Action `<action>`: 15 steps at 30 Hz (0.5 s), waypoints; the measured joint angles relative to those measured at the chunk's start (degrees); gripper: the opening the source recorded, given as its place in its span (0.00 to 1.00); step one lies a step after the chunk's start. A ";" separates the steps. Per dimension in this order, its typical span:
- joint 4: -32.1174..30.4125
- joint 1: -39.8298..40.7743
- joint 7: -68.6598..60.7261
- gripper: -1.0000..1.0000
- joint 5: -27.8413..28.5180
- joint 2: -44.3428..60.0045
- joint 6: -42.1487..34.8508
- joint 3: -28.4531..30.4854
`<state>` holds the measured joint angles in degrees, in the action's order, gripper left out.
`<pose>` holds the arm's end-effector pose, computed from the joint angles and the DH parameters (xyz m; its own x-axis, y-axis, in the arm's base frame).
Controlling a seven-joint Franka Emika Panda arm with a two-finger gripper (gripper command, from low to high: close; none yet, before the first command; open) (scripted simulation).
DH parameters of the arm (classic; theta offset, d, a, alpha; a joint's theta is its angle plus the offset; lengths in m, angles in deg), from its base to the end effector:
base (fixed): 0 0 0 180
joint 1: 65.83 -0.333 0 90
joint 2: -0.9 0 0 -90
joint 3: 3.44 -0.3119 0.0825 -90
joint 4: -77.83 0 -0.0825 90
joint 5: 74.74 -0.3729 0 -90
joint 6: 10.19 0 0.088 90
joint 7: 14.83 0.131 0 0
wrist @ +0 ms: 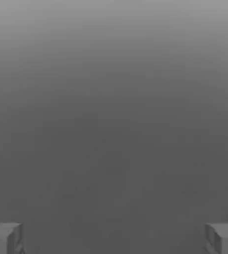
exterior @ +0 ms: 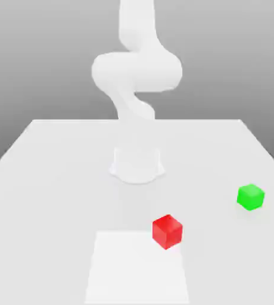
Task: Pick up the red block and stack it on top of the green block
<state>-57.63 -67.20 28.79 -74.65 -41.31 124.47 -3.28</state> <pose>0.3811 0.0077 0.6406 0.5579 -0.6779 0.4786 -0.5014 -0.7350 -0.4565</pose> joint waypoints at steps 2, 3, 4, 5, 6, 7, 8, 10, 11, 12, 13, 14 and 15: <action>-3.49 -1.30 -2.18 0.50 0.06 3.58 2.78 0.16; -5.21 -1.93 -3.26 0.50 0.08 5.34 4.14 0.23; -6.90 -2.43 -4.41 0.50 -0.03 7.10 5.46 0.18; -8.61 -3.00 -5.48 0.50 -0.03 8.85 6.83 0.21; -10.31 -3.63 -6.58 0.50 -0.01 10.59 8.18 0.29; -12.03 -4.26 -7.68 0.50 0.01 12.35 9.53 0.37; -13.76 -4.89 -8.80 0.50 0.02 14.12 10.88 0.44; -17.27 -6.13 -11.10 0.50 0.02 17.73 13.64 0.55; -19.07 -6.57 -12.35 0.50 -0.10 19.61 15.05 0.39; -20.91 -7.06 -13.66 0.50 -0.19 21.54 16.49 0.27; -22.78 -7.65 -14.94 0.50 -0.24 23.55 17.98 0.23; -24.72 -8.27 -16.26 0.50 -0.26 25.67 19.56 0.21; -26.71 -8.90 -17.63 0.50 -0.29 27.92 21.22 0.15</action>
<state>-84.35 -76.09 11.16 -74.94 -13.39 145.68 -3.13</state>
